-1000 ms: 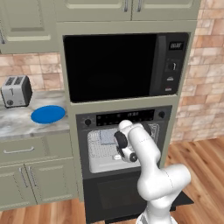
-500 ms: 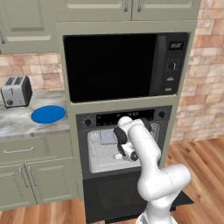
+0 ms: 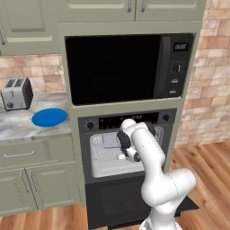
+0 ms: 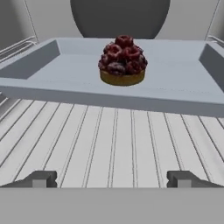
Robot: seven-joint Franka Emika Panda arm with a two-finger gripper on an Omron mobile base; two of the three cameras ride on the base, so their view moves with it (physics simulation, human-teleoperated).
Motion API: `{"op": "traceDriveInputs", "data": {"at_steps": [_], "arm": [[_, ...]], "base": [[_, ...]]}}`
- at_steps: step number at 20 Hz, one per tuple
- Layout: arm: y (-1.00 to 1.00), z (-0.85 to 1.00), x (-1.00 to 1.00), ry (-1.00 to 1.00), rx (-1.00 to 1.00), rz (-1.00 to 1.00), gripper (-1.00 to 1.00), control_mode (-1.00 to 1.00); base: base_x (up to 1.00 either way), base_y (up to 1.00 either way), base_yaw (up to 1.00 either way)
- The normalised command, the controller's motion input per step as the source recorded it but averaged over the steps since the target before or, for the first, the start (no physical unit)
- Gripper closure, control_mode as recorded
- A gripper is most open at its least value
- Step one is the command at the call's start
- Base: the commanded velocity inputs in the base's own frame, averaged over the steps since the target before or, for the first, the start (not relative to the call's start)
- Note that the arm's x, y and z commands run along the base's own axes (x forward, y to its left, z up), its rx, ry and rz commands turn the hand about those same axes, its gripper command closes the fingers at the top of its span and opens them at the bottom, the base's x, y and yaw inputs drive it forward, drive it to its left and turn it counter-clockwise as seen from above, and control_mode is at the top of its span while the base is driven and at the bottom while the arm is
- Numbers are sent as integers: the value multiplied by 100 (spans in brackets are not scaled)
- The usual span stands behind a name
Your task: Take the baked cake out of the oven and place it on the plate for cooling. Then close the oven door.
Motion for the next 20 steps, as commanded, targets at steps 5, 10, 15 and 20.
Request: {"op": "traceDriveInputs", "data": {"at_steps": [5,10,15,20], "arm": [[2,-12,22,0,-7,0,-100,-100],[0,-12,15,0,-3,0,-100,-100],[13,-27,1,18,0,0,-100,-100],[16,-45,-28,28,0,0,-100,-100]], "base": [[0,0,0],[0,0,0],[0,0,0],[0,0,0]]}}
